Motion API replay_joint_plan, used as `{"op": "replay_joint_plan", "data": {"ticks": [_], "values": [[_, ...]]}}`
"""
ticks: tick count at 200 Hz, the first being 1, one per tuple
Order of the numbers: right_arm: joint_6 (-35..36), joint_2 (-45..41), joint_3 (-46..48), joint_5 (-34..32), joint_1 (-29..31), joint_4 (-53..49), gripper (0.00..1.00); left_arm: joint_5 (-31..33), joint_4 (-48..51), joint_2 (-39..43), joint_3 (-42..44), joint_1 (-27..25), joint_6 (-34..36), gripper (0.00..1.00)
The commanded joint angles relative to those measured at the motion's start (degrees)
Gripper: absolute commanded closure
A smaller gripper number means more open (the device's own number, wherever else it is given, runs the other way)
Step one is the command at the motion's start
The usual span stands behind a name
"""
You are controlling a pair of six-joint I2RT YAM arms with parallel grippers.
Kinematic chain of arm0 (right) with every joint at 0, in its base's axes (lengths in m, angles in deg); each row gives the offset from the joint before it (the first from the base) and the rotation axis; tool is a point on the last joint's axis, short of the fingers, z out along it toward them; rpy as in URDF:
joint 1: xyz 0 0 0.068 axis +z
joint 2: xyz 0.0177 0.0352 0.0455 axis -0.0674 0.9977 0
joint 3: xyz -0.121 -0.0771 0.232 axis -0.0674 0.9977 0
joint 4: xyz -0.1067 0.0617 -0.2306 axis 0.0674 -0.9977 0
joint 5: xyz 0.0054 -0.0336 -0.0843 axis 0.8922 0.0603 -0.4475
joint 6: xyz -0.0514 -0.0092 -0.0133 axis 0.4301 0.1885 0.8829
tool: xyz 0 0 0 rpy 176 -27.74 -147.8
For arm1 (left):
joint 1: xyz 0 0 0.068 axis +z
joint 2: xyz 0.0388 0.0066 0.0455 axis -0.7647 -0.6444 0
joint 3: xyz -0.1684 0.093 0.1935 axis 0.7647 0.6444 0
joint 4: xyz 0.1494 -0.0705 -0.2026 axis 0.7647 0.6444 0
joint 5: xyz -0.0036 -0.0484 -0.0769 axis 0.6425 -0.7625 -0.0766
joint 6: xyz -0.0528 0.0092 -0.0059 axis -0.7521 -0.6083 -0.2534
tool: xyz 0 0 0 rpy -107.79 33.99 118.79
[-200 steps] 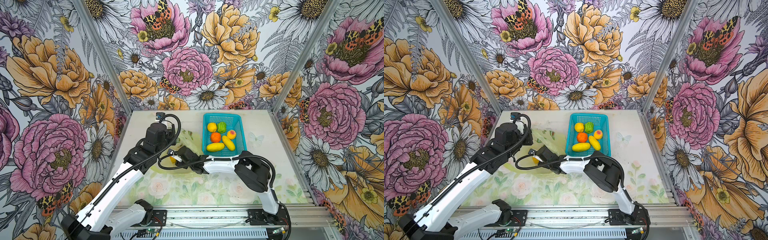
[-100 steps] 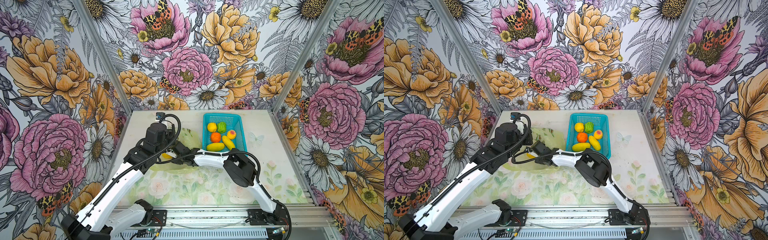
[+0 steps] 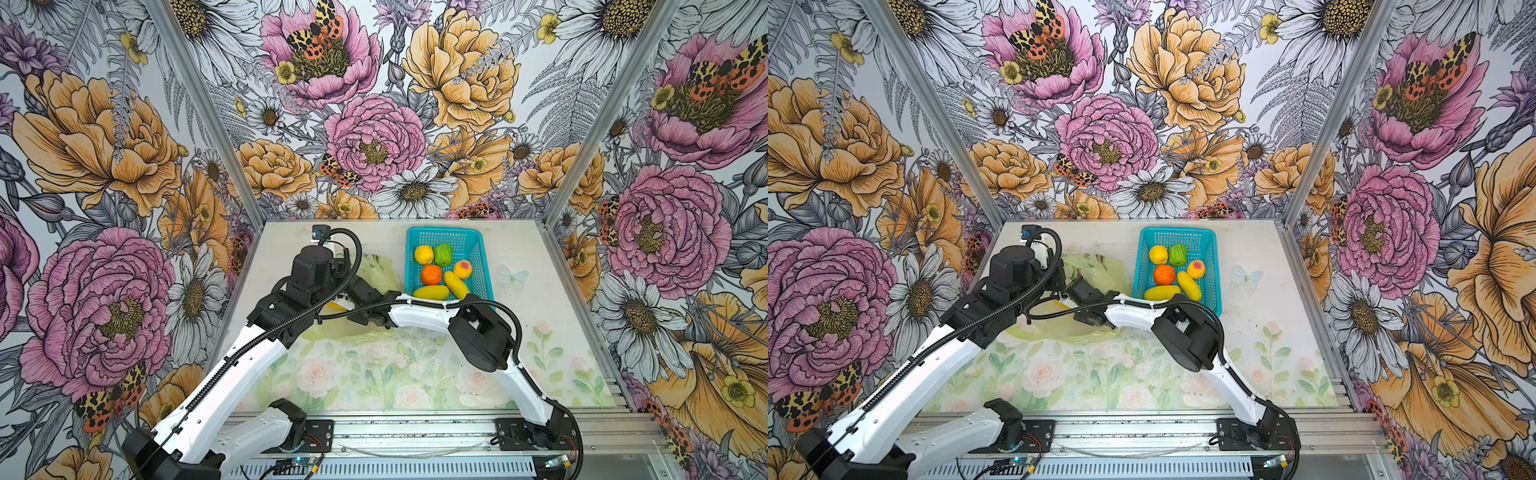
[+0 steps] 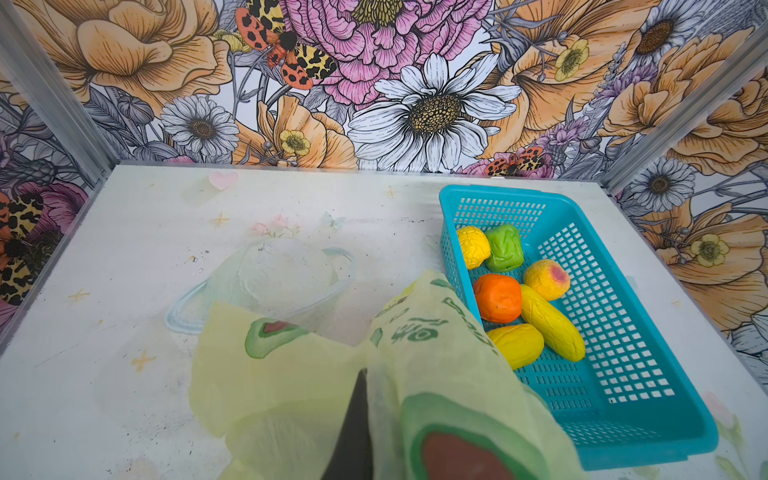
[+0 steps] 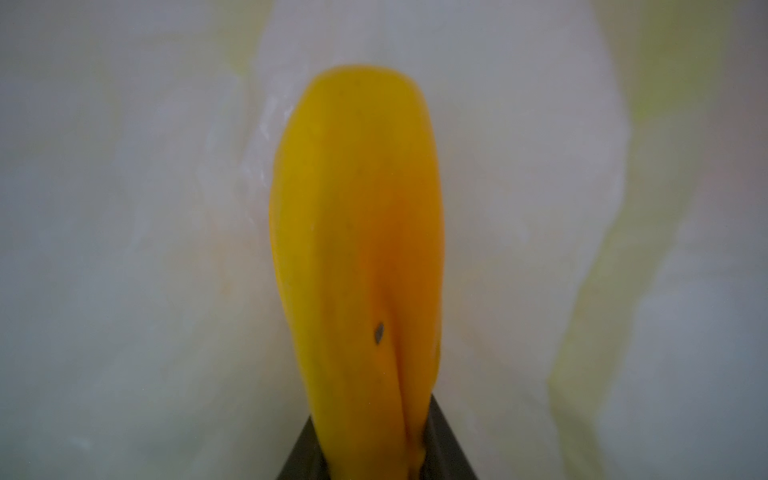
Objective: Untie the knot of the plastic bag and take out the fruit
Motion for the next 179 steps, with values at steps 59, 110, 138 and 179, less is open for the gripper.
{"op": "replay_joint_plan", "data": {"ticks": [59, 110, 138, 179], "values": [[-5.0, -13.8, 10.8, 6.6, 1.5, 6.3, 1.00, 1.3, -0.1, 0.3, 0.0, 0.1, -1.2, 1.00], [-6.0, -27.6, 25.7, 10.6, 1.6, 15.0, 1.00, 3.4, 1.0, -0.7, -0.2, 1.4, -2.3, 1.00], [-5.4, -35.3, 33.5, 13.7, 2.1, 18.9, 1.00, 4.5, 1.6, -0.8, -0.1, 2.9, -3.4, 1.00], [-7.3, -47.7, 43.4, 15.1, 2.2, 25.3, 1.00, 4.5, 2.1, -1.0, 0.0, 4.6, -4.4, 1.00]]}}
